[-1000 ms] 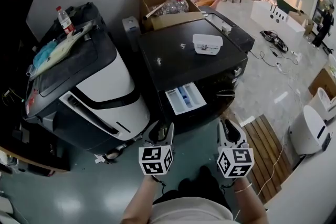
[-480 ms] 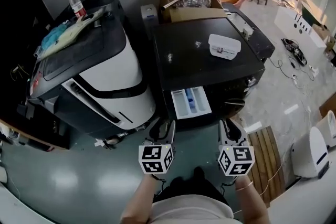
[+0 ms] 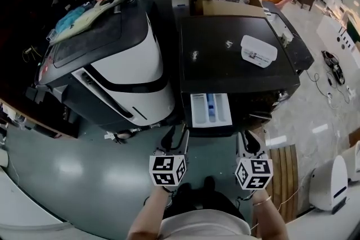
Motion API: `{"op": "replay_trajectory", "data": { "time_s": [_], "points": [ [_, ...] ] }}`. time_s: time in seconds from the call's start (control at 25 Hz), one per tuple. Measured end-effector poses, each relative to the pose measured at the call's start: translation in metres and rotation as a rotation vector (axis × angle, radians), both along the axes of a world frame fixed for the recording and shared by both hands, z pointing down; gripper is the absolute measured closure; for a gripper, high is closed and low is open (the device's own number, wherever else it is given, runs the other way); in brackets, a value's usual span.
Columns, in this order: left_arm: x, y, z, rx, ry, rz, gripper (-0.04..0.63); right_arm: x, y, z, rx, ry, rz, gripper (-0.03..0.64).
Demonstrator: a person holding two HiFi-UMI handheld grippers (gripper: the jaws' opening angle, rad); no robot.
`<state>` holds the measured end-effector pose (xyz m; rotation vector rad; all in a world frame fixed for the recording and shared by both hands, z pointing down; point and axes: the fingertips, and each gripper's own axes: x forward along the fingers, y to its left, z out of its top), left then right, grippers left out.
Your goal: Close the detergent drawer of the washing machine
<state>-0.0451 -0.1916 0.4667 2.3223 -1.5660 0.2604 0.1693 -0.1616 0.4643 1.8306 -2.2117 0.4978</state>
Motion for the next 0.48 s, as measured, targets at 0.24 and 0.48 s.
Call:
{"op": "replay_trajectory", "data": {
  "time_s": [0.24, 0.48],
  "points": [
    [0.003, 0.009, 0.020, -0.047, -0.008, -0.028, 0.425, 0.005, -0.006, 0.025, -0.048, 0.021, -0.041, 0.549],
    [0.007, 0.014, 0.051, -0.105, 0.003, -0.045, 0.425, 0.001, -0.009, 0.046, -0.079, 0.027, -0.074, 0.549]
  ]
}}
